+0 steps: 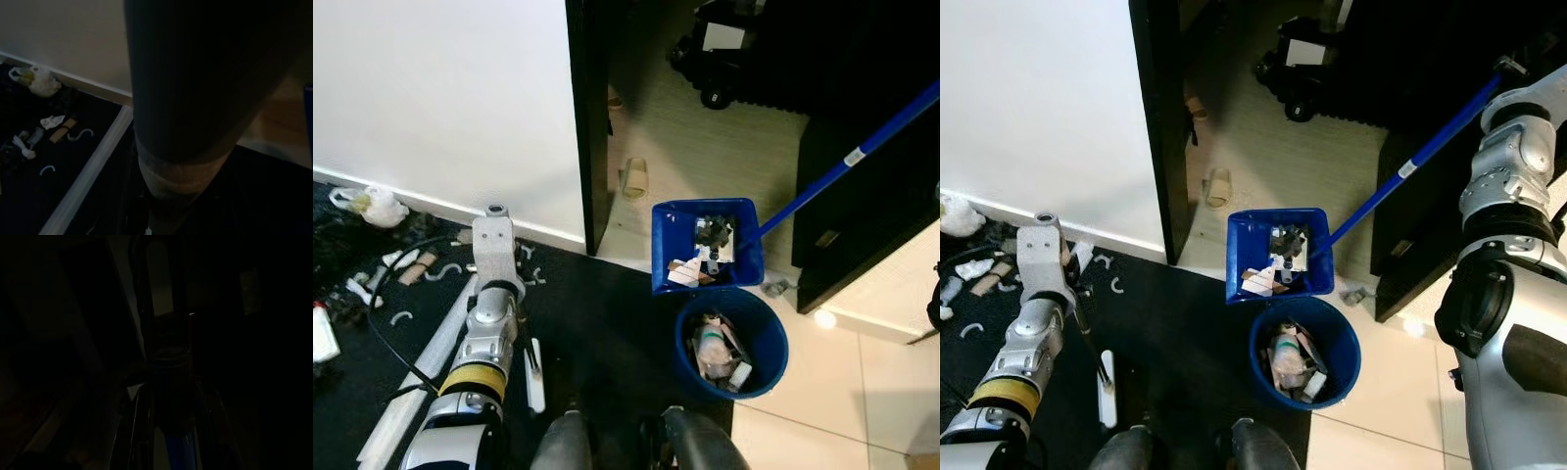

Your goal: Sweep floor

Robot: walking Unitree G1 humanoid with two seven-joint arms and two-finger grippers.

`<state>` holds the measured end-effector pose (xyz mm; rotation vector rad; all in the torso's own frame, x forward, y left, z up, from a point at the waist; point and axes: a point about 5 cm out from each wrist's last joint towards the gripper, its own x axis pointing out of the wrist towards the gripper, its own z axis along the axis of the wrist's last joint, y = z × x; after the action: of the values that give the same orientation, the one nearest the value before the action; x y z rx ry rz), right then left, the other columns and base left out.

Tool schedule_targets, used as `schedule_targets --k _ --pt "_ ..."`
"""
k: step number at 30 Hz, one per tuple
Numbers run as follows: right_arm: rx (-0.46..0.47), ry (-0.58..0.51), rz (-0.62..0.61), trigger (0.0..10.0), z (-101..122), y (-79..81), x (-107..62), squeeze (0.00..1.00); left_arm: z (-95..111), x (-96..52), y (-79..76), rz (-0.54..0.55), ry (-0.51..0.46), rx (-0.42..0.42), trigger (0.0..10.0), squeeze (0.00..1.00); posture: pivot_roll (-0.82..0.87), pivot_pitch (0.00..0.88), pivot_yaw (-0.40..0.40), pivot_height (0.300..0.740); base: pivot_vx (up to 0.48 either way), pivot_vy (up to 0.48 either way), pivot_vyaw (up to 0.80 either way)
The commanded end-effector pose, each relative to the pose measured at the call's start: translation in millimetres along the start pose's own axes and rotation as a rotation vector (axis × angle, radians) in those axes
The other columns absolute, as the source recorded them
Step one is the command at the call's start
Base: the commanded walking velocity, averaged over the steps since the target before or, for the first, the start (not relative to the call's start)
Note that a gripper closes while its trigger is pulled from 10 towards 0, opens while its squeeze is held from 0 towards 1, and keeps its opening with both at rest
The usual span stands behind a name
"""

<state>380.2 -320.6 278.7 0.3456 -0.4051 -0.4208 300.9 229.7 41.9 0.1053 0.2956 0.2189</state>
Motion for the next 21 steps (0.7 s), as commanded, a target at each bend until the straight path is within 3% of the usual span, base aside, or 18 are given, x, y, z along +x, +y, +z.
schedule_targets --k 1,5,14,21 --pt "-0.004 -0.069 -0.03 10.0 16.7 -7.8 3.4 0.0 -6.4 -1.7 -5.0 -0.011 0.03 -0.006 10.0 0.0 0.03 0.008 -0.077 0.74 0.0 -0.461 0.0" --pt "-0.012 -0.079 -0.033 10.0 19.5 -9.9 3.8 0.0 -6.7 -2.4 -5.4 -0.002 0.031 -0.043 10.0 0.0 0.03 0.013 -0.076 0.74 0.0 0.0 0.0" --pt "-0.035 -0.102 -0.029 10.0 27.2 -12.5 5.4 0.0 -1.4 -2.9 -7.9 -0.058 0.007 -0.016 10.0 0.0 0.03 0.023 -0.075 0.74 0.0 0.0 0.0" --pt "-0.12 -0.133 0.028 10.0 34.5 -10.5 6.1 0.0 3.0 -4.3 -6.5 -0.076 -0.018 -0.002 10.0 0.0 0.03 0.023 -0.074 0.74 0.0 0.0 0.0"
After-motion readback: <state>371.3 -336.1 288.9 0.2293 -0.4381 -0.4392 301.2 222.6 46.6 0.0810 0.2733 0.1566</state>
